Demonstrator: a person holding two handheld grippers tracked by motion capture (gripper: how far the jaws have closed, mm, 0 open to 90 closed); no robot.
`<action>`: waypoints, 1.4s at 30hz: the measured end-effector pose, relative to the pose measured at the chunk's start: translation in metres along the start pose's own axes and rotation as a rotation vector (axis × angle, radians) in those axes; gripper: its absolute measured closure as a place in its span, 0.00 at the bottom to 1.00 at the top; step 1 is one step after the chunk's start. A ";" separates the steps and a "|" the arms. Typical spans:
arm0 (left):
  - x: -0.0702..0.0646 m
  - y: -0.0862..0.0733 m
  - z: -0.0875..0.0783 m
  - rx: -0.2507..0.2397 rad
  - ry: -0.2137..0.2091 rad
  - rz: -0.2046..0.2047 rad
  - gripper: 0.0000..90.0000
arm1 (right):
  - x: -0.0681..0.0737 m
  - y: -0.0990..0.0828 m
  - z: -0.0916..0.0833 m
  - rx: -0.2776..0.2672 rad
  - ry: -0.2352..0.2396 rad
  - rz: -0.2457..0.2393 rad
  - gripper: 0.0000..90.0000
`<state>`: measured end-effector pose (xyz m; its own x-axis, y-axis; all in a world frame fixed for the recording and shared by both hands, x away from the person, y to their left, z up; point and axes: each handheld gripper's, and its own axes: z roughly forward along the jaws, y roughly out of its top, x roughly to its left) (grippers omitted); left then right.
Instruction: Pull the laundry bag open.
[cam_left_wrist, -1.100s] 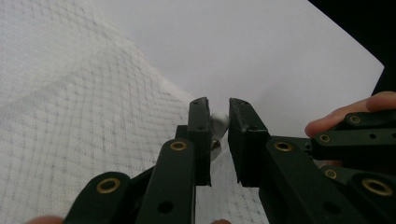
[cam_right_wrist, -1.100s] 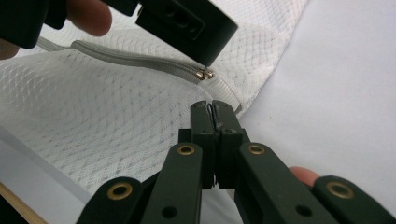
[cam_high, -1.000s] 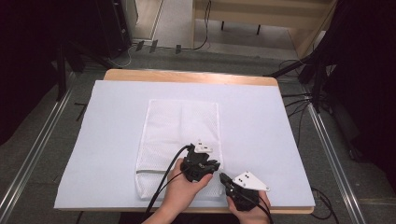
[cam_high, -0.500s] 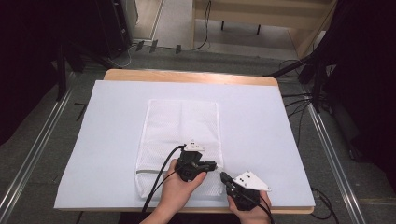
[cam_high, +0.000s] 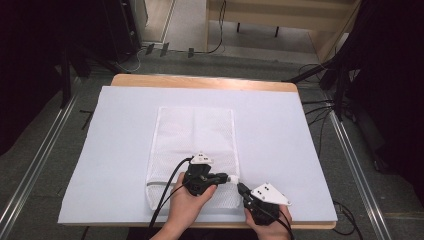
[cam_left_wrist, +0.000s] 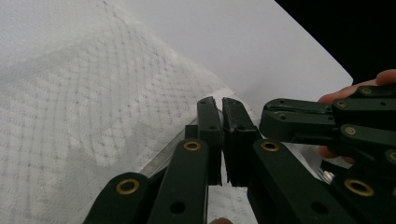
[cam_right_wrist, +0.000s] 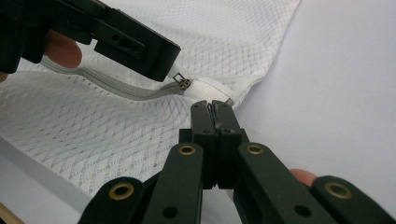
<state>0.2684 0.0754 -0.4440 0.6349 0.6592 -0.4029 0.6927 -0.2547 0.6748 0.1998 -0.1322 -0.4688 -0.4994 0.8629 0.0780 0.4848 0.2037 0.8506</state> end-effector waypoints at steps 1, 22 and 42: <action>0.001 -0.001 -0.001 -0.001 -0.004 -0.004 0.97 | 0.000 0.000 0.000 0.000 -0.006 -0.006 1.00; 0.029 -0.016 -0.027 -0.032 0.064 -0.038 0.97 | -0.005 0.004 -0.005 -0.014 -0.023 0.000 1.00; 0.078 -0.045 -0.082 -0.085 0.167 -0.120 0.97 | -0.012 0.006 -0.009 -0.024 -0.048 0.009 1.00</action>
<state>0.2593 0.1965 -0.4549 0.4795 0.7910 -0.3801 0.7237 -0.1115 0.6810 0.2025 -0.1457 -0.4595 -0.4596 0.8860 0.0610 0.4716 0.1852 0.8621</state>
